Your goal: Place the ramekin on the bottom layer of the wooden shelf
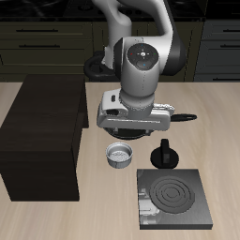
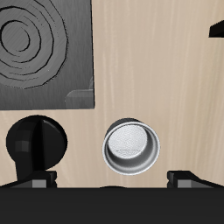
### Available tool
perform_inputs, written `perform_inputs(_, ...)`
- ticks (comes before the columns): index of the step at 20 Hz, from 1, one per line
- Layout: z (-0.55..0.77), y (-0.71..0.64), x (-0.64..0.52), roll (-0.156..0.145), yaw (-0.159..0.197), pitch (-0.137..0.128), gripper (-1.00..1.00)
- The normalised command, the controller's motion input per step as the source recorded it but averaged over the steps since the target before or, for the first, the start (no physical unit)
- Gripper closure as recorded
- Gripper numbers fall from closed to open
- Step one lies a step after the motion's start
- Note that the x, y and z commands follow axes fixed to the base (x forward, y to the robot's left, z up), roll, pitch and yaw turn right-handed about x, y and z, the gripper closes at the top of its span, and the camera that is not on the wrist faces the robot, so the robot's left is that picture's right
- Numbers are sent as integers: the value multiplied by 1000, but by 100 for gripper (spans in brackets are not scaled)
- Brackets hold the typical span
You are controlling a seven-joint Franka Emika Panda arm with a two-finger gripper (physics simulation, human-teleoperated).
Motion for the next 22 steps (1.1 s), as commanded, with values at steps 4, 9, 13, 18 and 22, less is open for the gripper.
perform_inputs(4,-225,58,28,21,-21,17,-100)
perform_inputs(9,-236,64,8,9,-30,21,-100)
perform_inputs(13,-278,43,-98,18,-61,31,-100)
perform_inputs(18,-217,55,-210,6,-13,-24,-100)
perform_inputs(22,-156,92,-225,36,-24,-16,-100)
